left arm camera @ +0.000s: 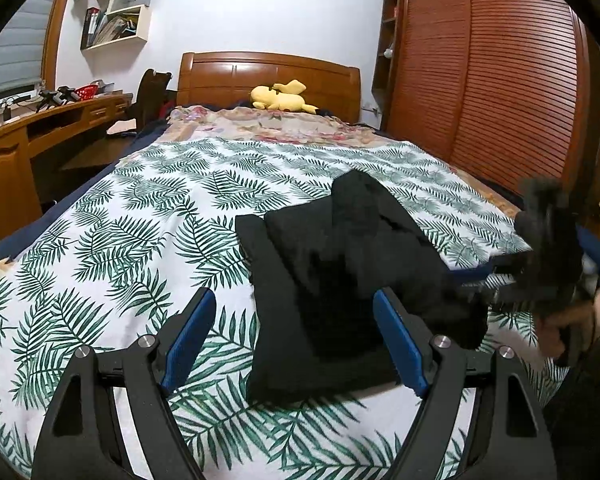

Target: Fold large clothes

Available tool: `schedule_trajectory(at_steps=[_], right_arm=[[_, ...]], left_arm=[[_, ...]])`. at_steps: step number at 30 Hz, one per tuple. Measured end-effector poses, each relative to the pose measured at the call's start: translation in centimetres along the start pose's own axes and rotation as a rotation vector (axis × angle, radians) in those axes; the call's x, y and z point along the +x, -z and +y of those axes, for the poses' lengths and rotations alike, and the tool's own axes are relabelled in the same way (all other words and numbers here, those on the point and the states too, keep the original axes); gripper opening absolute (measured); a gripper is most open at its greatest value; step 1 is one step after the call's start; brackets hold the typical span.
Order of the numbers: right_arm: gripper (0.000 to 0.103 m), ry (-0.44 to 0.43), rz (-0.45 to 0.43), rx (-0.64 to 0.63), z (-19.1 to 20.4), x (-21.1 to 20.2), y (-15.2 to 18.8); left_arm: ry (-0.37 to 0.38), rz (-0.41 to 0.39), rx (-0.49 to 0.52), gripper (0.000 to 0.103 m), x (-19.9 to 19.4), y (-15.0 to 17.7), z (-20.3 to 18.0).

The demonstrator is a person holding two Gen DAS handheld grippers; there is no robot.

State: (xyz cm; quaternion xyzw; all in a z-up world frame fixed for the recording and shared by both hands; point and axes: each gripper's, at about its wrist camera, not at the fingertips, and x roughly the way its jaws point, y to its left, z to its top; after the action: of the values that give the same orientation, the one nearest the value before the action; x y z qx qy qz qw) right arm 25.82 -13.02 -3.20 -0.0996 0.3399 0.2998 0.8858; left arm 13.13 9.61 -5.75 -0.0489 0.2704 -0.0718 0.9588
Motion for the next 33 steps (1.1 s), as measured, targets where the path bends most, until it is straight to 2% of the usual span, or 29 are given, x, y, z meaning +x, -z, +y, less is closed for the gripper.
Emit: schedule_trajectory(at_steps=[2, 10, 12, 14, 17, 25, 27, 28, 30, 33], right_arm=[[0.044, 0.002, -0.047, -0.022, 0.2, 0.6, 0.9], [0.044, -0.017, -0.058, 0.012, -1.0, 0.3, 1.5], [0.044, -0.019, -0.06, 0.011, -1.8, -1.1, 1.5], [0.044, -0.019, -0.062, 0.009, -1.8, -1.1, 1.6], [0.044, -0.019, -0.063, 0.006, -1.8, -1.1, 1.5], [0.044, -0.034, -0.065, 0.027, -2.3, -1.6, 1.1], [0.044, -0.031, -0.069, 0.034, -2.6, -1.9, 1.1], [0.044, -0.025, -0.071, 0.036, -2.8, -2.2, 1.0], [0.044, -0.018, -0.079, 0.044, -3.3, -2.6, 1.0], [0.044, -0.021, -0.103, 0.061, -4.0, -3.6, 0.8]], left_arm=[[0.0, 0.003, -0.001, 0.082, 0.3, -0.2, -0.1], [0.001, 0.025, 0.017, 0.082, 1.7, 0.3, -0.9], [0.017, 0.028, 0.023, 0.078, 1.9, 0.4, -1.3], [0.027, 0.031, 0.04, 0.065, 2.1, 0.4, -1.9], [0.032, 0.034, 0.06, 0.054, 2.4, 0.2, -2.7], [0.014, 0.077, 0.087, 0.054, 3.9, -1.4, -4.8], [-0.003, 0.085, 0.099, 0.028, 4.3, -1.5, -5.1], [-0.008, 0.095, 0.103, 0.009, 4.5, -1.5, -5.2], [-0.005, 0.116, 0.11, 0.005, 4.6, -1.6, -5.6], [-0.039, 0.068, 0.124, 0.004, 2.5, -2.8, -6.0]])
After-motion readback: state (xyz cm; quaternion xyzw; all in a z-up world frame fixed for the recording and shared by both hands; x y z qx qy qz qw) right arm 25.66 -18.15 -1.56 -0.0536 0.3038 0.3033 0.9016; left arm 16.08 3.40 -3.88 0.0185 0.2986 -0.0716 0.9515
